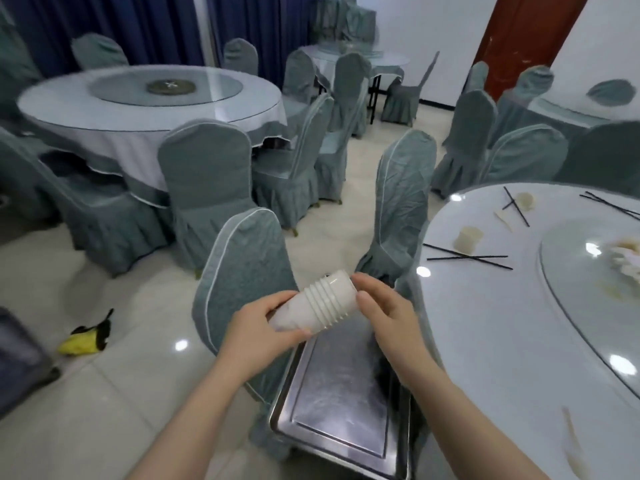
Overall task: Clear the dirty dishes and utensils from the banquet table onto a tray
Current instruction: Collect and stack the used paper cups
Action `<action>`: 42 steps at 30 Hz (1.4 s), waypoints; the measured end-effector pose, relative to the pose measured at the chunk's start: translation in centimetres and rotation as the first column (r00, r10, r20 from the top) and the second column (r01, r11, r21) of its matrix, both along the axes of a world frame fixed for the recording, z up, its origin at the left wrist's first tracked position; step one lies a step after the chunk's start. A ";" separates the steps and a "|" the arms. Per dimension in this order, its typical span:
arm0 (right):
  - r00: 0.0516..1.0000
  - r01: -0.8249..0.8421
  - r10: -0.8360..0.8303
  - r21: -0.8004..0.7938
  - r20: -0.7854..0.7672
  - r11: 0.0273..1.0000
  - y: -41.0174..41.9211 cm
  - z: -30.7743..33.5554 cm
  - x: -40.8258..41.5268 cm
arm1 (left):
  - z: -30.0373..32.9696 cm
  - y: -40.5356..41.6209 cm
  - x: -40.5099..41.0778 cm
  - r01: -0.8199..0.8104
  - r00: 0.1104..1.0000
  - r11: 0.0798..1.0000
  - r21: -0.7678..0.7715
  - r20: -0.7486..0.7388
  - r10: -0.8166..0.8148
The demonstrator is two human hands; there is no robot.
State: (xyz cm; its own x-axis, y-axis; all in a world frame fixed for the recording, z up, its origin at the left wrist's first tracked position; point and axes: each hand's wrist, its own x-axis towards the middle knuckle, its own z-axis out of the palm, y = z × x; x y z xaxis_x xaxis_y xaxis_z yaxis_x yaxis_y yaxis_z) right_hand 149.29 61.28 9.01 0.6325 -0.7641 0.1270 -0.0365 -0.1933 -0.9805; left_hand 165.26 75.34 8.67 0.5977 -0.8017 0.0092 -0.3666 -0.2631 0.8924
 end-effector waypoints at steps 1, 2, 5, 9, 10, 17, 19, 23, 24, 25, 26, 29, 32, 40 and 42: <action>1.000 -0.019 0.019 0.039 -0.008 0.999 0.4 0.2 1.4 | 0.0 0.7 1.0 -0.020 1.000 1.000 0.005 0.003 0.020; 0.999 -0.046 0.047 0.088 -0.015 0.995 0.8 0.4 2.8 | 0.0 1.4 1.9 -0.037 0.999 0.999 0.009 0.004 0.037; 0.989 -0.127 0.137 0.161 -0.051 0.979 1.3 0.9 6.8 | 0.0 2.8 4.7 -0.077 0.997 0.997 0.013 0.028 0.077; 0.954 -0.284 0.296 0.192 -0.041 0.939 0.5 1.2 11.9 | 0.1 4.1 9.1 -0.146 0.989 0.989 -0.003 0.025 0.146; 0.934 -0.341 0.355 0.201 -0.035 0.918 0.1 1.1 13.2 | 0.1 4.3 10.2 -0.155 0.988 0.988 -0.005 0.026 0.155; 0.744 -0.636 0.664 0.220 -0.079 0.739 -2.1 1.0 24.9 | 1.0 5.3 18.9 -0.232 0.971 0.973 -0.013 0.051 0.233; 0.711 -0.671 0.700 0.233 -0.070 0.704 -2.2 0.8 28.3 | 0.9 5.6 21.4 -0.282 0.958 0.959 -0.029 0.055 0.283; 0.648 -0.719 0.757 0.258 -0.088 0.646 -1.5 0.2 34.7 | 0.3 7.0 25.6 -0.354 0.935 0.934 -0.037 0.023 0.355; 0.638 -0.724 0.763 0.259 -0.101 0.640 -1.2 0.0 36.3 | 0.2 7.4 26.8 -0.372 0.927 0.927 -0.034 0.023 0.373; 0.635 -0.724 0.764 0.259 -0.111 0.640 -0.9 -0.2 37.9 | 0.0 7.8 28.1 -0.390 0.920 0.920 -0.030 0.020 0.390; 0.640 -0.718 0.760 0.264 -0.114 0.644 -0.6 -0.4 39.6 | -0.2 8.2 29.7 -0.407 0.913 0.913 -0.027 0.015 0.407; 0.695 -0.666 0.713 0.290 -0.094 0.687 -0.2 -1.4 44.8 | -0.7 9.1 35.3 -0.443 0.896 0.896 -0.028 -0.009 0.443; 0.793 -0.554 0.603 0.309 -0.086 0.773 -0.5 -2.0 49.4 | -0.8 9.8 41.1 -0.493 0.870 0.869 -0.048 -0.052 0.490; 0.953 -0.202 0.258 0.305 -0.157 0.931 -2.9 -2.0 57.4 | 0.7 8.2 55.0 -0.358 0.932 0.928 -0.106 -0.100 0.348; 0.973 -0.106 0.165 0.327 -0.160 0.939 -3.6 -2.0 57.5 | 0.8 6.6 56.9 -0.318 0.946 0.941 -0.115 -0.097 0.308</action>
